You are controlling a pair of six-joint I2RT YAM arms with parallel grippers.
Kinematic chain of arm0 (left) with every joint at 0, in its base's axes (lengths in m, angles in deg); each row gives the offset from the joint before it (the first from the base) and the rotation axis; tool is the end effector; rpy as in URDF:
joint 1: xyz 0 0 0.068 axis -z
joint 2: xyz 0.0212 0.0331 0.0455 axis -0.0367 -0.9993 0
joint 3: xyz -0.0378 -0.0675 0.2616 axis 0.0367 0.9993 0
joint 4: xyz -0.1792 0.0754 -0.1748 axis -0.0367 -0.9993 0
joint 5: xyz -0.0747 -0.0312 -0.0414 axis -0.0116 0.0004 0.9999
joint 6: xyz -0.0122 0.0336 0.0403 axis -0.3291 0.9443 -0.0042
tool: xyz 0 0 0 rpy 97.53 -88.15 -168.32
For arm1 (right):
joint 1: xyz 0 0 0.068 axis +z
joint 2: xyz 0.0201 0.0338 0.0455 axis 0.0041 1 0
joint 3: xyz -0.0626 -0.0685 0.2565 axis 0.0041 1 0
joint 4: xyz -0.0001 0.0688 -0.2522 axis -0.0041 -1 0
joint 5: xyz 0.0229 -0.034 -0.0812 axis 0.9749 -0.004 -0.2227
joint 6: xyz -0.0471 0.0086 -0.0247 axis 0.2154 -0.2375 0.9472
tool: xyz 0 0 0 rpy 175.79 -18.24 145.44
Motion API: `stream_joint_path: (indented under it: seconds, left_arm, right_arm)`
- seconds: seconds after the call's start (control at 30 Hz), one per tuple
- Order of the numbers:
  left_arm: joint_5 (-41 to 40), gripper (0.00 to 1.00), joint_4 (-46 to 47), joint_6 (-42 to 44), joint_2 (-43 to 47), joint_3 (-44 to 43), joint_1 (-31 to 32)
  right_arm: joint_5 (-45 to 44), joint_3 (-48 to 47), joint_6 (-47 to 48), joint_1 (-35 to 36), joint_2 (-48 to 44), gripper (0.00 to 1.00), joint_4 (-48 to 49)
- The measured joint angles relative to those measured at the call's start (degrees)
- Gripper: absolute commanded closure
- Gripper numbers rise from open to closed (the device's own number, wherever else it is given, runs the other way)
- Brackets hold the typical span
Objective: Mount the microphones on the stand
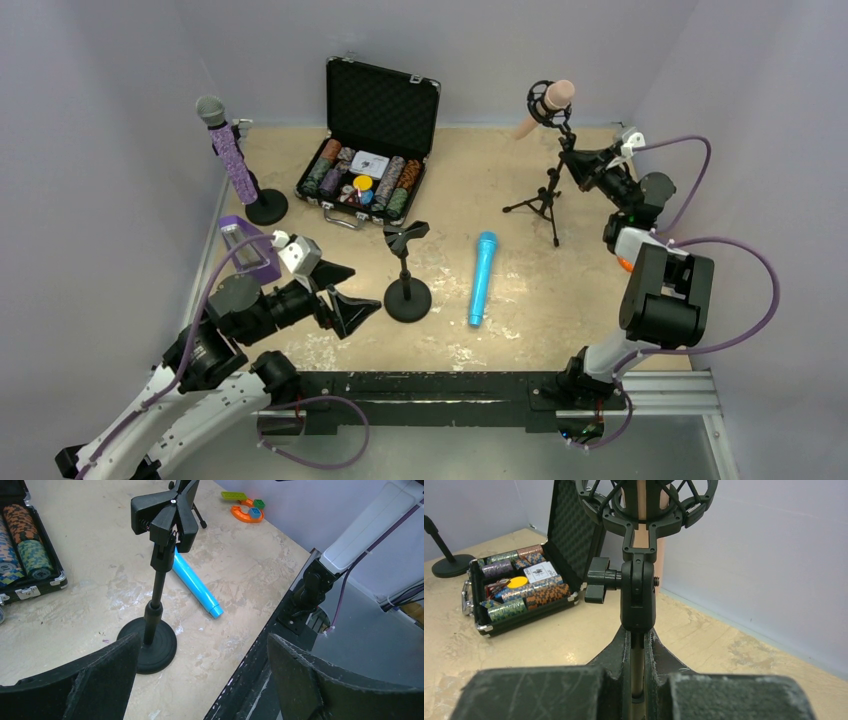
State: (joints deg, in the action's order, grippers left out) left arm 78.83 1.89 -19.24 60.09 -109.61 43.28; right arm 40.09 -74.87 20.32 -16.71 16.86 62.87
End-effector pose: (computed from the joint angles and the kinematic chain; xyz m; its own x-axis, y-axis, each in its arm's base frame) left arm 0.0613 -0.0713 0.3382 -0.3764 -0.1083 -0.9201 0.7382 0.5650 -0.3685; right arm 0.3325 -0.0713 0.2726 0.1604 0.0914 -0.9828 -0.6142 0.7887 -0.0269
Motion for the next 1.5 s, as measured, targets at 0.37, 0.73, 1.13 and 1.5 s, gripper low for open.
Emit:
stream_joint_path:
  seconds: [0.37, 0.73, 1.13, 1.5]
  left_arm:
    - [0.0, 0.01, 0.02, -0.07, 0.61, 0.0, 0.0]
    - [0.02, 0.01, 0.02, -0.04, 1.27, 0.0, 0.0]
    - [0.07, 0.01, -0.61, 0.66, 1.68, 0.0, 0.0]
    - [1.81, 0.01, -1.18, 6.58, -0.44, -1.25, 0.0]
  right_arm:
    - [1.36, 1.25, 0.98, -0.61, -1.57, 0.78, -0.7]
    - [3.61, 4.0, 2.34, -1.11, -3.02, 0.45, -3.28]
    - [4.33, 6.38, 9.81, -3.52, -13.09, 0.24, -16.15]
    - [7.32, -3.67, 58.42, -3.08, -25.03, 0.23, -82.29]
